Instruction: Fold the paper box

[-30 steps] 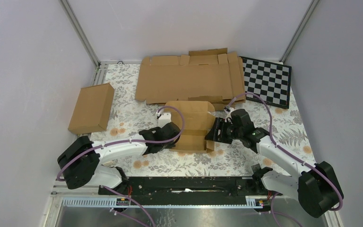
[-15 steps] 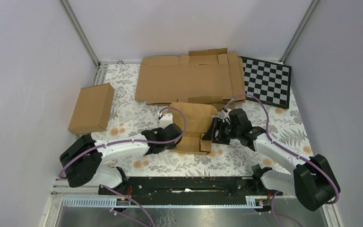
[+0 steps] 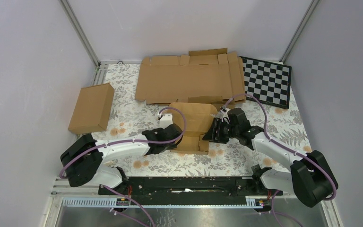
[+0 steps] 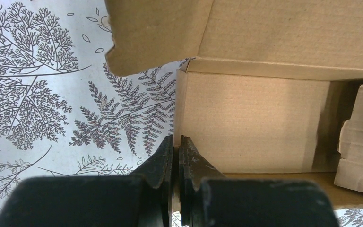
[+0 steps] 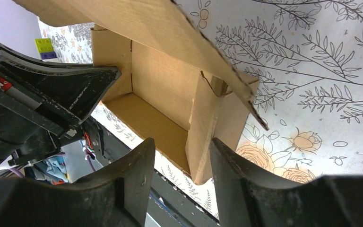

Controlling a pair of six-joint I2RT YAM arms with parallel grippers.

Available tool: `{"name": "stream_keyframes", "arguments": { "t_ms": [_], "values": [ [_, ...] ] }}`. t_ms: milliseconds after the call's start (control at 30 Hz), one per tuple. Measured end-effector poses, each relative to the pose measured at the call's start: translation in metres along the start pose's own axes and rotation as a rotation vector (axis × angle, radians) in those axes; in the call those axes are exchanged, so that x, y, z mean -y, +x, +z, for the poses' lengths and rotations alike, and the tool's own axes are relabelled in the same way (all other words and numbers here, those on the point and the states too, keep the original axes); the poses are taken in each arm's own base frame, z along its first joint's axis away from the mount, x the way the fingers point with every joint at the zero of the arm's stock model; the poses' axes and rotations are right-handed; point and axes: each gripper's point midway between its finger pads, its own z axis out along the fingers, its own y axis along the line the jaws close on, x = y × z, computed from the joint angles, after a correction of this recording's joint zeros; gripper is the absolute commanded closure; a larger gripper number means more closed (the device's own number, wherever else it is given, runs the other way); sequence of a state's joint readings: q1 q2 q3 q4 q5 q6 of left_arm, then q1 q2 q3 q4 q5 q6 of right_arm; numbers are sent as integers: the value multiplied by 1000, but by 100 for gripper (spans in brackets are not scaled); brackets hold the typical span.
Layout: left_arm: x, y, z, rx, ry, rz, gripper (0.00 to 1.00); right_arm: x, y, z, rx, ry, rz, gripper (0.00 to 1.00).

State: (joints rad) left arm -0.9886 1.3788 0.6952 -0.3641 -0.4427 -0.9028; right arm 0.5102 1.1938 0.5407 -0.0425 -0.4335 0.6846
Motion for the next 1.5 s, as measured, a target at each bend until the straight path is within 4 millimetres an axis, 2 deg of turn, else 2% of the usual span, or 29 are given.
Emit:
{"name": "stream_keyframes", "arguments": {
  "t_ms": [167, 433, 733, 867, 967, 1067, 1133, 1233, 1267, 1300, 1367, 1433, 1500],
  "values": [
    [0, 0, 0, 2, -1, -11, 100, 8, 4, 5, -15, 32, -22, 49],
    [2, -2, 0, 15, -6, -55, 100, 26, 27, 15, -78, 162, -111, 51],
    [2, -5, -1, 62, -29, -76, 100, 26, 11, 27, -48, 347, -244, 52],
    [3, -3, -3, 70, -32, -83, 100, 40, 5, 32, -40, 454, -283, 62],
    [3, -3, -4, 76, -37, -95, 100, 54, 1, 27, -24, 534, -305, 69],
    [9, -6, -5, 85, -23, -119, 100, 58, -4, 25, -4, 568, -325, 81],
    [10, -8, -5, 90, -19, -129, 100, 58, -8, 25, 4, 581, -336, 82],
    [11, -9, -5, 93, -18, -138, 100, 58, -11, 27, 11, 594, -342, 81],
    [11, -9, -5, 93, -18, -138, 100, 58, -12, 27, 12, 597, -343, 78],
    [12, -9, -5, 93, -17, -140, 100, 59, -12, 27, 15, 602, -346, 68],
    [11, -9, -5, 95, -19, -141, 100, 60, -13, 26, 17, 614, -359, 57],
    [10, -9, -5, 93, -24, -138, 93, 62, -13, 24, 12, 628, -370, 53],
    [9, -8, -5, 92, -25, -134, 77, 64, -13, 22, 9, 639, -377, 51]
  ]
}}
